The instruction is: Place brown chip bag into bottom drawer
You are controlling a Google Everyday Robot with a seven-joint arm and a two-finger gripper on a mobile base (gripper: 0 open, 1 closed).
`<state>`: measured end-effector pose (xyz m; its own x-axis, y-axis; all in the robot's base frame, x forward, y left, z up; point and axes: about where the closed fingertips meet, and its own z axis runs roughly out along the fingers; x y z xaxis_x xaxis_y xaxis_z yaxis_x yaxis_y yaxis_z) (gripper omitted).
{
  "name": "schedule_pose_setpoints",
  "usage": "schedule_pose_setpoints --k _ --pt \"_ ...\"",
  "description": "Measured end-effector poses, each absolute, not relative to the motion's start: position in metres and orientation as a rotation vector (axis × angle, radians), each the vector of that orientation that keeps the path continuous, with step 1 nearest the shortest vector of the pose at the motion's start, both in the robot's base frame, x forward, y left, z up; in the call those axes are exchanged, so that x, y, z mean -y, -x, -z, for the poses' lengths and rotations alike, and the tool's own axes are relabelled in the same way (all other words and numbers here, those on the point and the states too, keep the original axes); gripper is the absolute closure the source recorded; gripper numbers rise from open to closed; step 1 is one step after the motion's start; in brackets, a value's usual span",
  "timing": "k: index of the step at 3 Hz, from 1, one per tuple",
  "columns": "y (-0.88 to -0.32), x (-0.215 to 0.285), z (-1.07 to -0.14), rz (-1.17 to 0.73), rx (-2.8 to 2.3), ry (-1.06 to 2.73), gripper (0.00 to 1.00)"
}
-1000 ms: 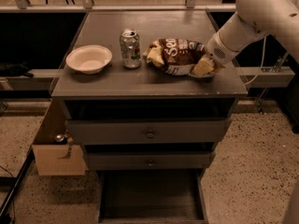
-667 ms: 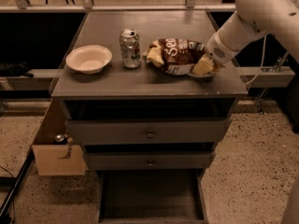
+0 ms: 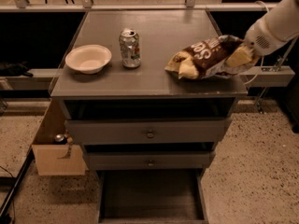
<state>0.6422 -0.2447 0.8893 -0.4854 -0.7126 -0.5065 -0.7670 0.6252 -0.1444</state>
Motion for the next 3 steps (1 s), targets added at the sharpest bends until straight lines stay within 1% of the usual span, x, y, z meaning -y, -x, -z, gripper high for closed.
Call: schedule_pose_setpoints --k 1,2,3 --pt "-0.605 0.313 -0.939 -0.05 -2.289 1.045 1.0" --pt "-0.557 0.35 -0.966 -0.024 -2.254 0.988 1.0" --pt "-0.507 0.359 -0.965 -0.06 -2.248 0.957 1.0"
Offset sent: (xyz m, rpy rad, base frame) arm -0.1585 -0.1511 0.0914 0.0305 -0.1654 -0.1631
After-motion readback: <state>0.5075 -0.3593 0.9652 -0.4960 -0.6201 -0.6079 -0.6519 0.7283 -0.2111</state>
